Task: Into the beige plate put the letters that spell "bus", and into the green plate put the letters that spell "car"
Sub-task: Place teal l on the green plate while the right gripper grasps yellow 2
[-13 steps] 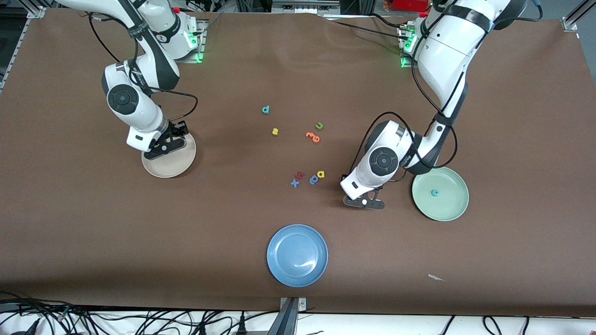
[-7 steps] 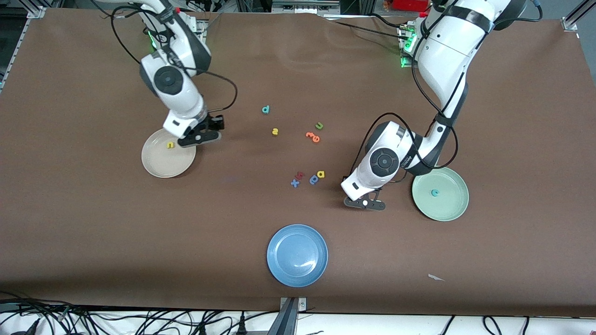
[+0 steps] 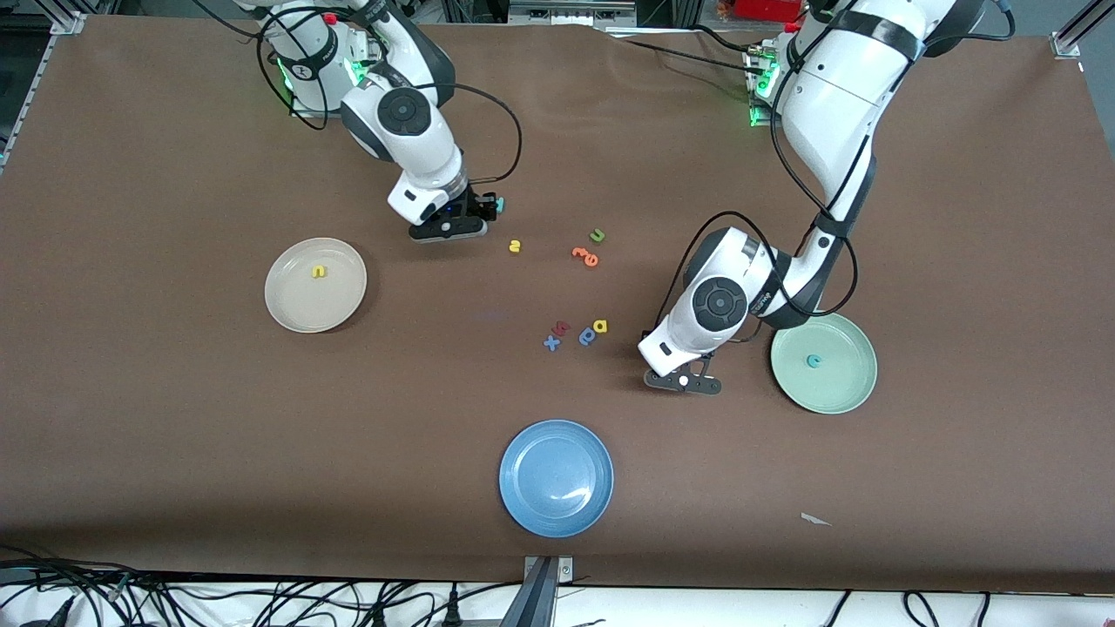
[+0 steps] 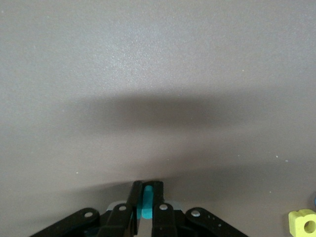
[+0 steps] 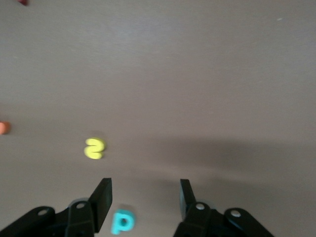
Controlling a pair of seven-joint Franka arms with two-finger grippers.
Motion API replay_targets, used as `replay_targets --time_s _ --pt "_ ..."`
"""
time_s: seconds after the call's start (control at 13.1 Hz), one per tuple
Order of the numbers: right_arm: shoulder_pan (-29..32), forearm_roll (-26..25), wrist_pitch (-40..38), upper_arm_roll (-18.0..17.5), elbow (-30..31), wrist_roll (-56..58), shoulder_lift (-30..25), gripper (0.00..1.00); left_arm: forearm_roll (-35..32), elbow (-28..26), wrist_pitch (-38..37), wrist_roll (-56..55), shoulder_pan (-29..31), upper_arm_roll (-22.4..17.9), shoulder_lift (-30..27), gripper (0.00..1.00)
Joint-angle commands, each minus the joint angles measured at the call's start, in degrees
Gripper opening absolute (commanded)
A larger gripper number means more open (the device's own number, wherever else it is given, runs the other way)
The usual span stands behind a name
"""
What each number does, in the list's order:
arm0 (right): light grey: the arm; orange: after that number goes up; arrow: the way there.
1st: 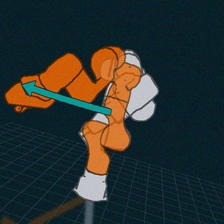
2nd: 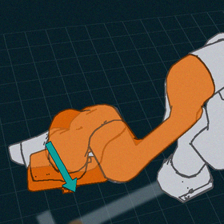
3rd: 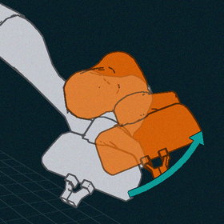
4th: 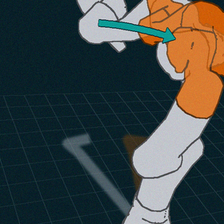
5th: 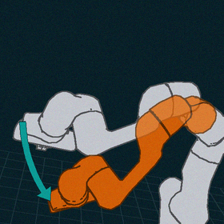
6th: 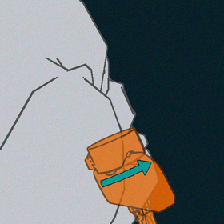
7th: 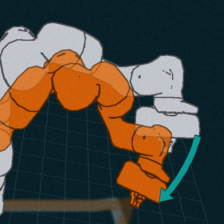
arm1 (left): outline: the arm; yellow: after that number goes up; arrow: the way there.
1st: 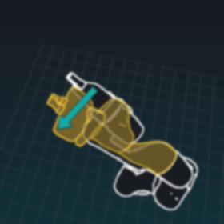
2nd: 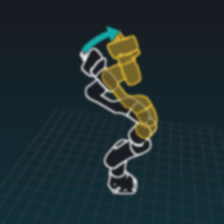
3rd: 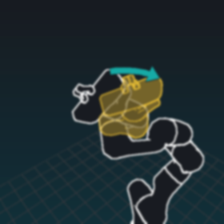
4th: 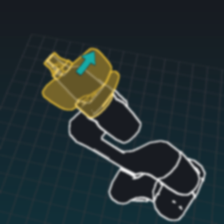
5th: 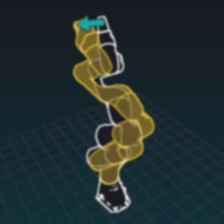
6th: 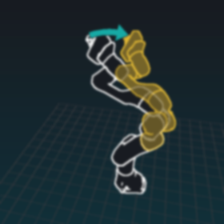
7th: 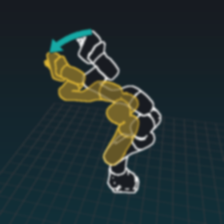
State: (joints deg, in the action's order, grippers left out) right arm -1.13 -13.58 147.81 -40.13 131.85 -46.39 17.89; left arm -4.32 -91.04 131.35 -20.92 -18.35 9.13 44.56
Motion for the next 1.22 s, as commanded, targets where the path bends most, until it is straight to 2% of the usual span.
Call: replay_targets --time_s 0.0,0.23,0.46,0.84,0.99,1.07,1.15 --pt "-6.0 -0.9 -0.1 4.4 -6.7 -4.4 5.6 0.63 -1.8 1.3 -0.8 0.2 0.4 -0.2 -0.9 0.07" --pt "-12.0 -6.7 -0.2 9.5 -12.6 -10.9 11.7 0.63 -1.7 1.3 -3.4 4.1 3.3 -0.2 -3.7 0.05" --pt "-14.6 -11.9 -0.2 11.1 -17.0 -16.7 16.0 0.63 -1.7 1.2 -9.1 11.8 7.8 -0.1 -7.0 0.04" --pt "-15.1 -12.6 -0.1 11.4 -15.3 -17.1 15.0 0.62 -2.7 0.9 -13.8 24.9 16.6 -0.7 -8.4 0.03" --pt "-15.1 -12.7 0.1 11.4 -12.8 -17.1 12.9 0.62 -8.7 0.9 -13.7 28.4 19.7 -0.5 -8.2 0.06" --pt "-15.1 -12.7 0.8 11.4 -11.9 -17.1 12.5 0.62 -10.2 0.9 -13.7 29.2 20.8 -0.5 -8.0 0.19" --pt "-15.1 -12.8 2.0 11.4 -11.0 -17.1 12.4 0.62 -10.2 1.0 -13.7 29.4 20.9 -0.5 -8.0 0.68"
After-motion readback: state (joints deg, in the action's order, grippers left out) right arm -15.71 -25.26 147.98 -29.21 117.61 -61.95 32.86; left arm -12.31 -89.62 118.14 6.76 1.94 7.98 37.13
